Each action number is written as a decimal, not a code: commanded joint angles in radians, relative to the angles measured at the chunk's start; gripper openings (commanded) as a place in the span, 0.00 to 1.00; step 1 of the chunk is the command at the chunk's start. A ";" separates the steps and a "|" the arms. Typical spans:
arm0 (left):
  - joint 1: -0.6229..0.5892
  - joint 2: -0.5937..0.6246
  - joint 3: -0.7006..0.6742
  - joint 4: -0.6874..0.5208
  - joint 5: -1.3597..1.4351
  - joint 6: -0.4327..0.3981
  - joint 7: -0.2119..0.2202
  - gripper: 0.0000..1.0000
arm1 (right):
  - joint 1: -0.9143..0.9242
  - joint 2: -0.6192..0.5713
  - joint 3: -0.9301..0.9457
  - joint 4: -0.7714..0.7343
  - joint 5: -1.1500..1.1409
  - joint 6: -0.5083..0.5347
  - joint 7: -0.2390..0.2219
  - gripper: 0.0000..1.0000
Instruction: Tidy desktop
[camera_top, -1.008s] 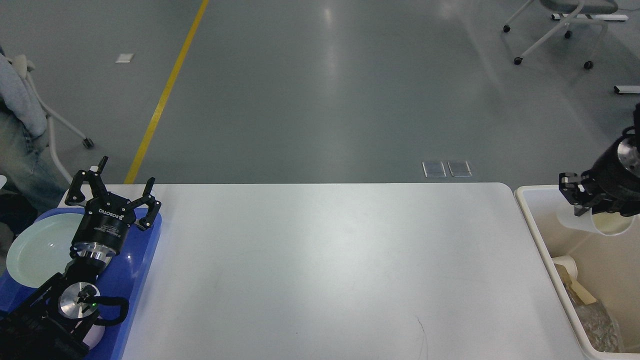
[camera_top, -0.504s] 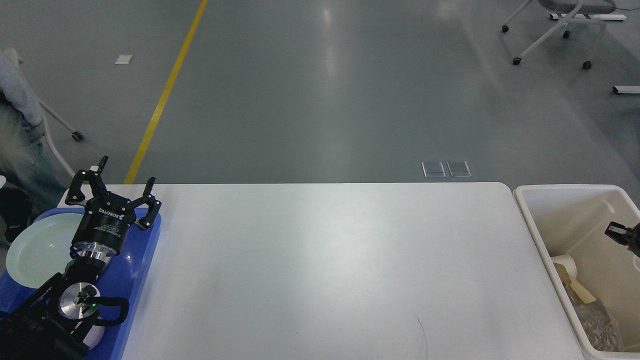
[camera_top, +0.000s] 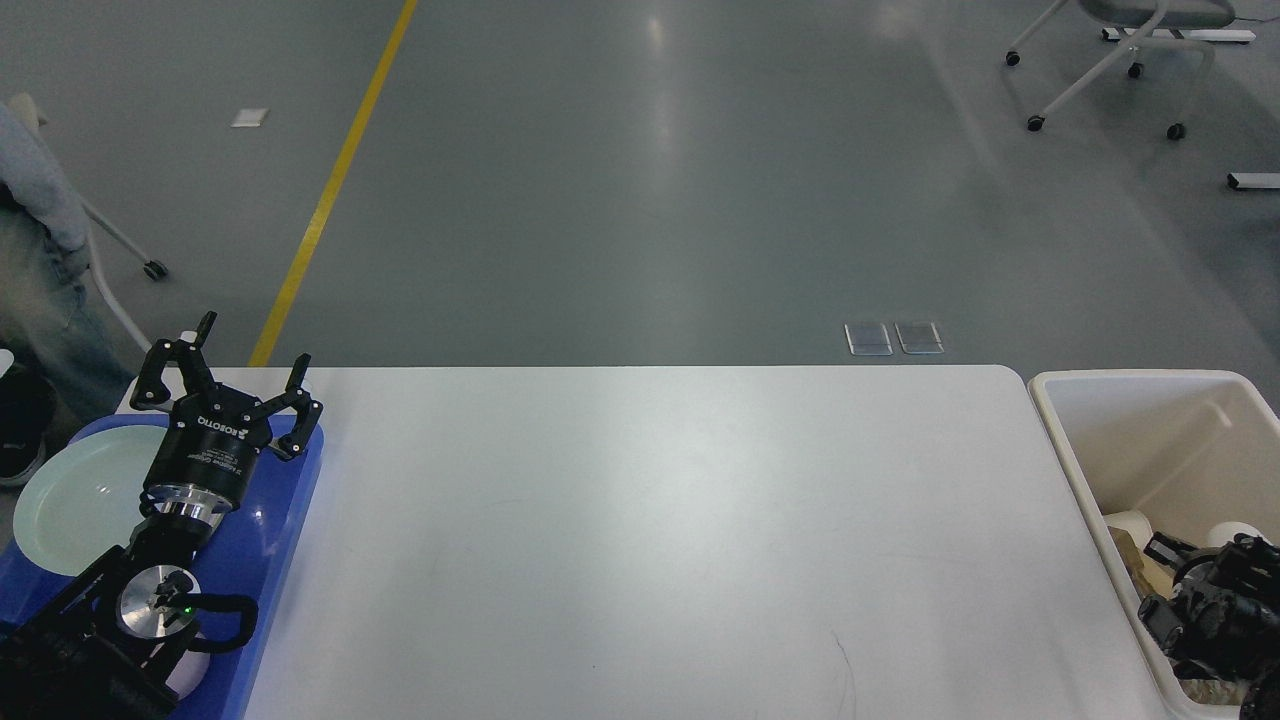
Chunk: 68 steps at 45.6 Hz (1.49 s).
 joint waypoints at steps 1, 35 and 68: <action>-0.002 0.000 0.000 0.000 0.000 0.001 0.000 0.96 | -0.021 0.024 0.000 -0.009 0.001 -0.003 -0.002 0.00; -0.002 0.000 0.000 0.000 0.000 0.000 0.000 0.96 | -0.005 -0.031 -0.001 0.012 0.003 -0.124 0.003 1.00; -0.002 0.000 0.000 0.000 0.000 0.000 0.000 0.96 | 0.113 -0.185 1.491 0.602 0.086 -0.101 0.276 1.00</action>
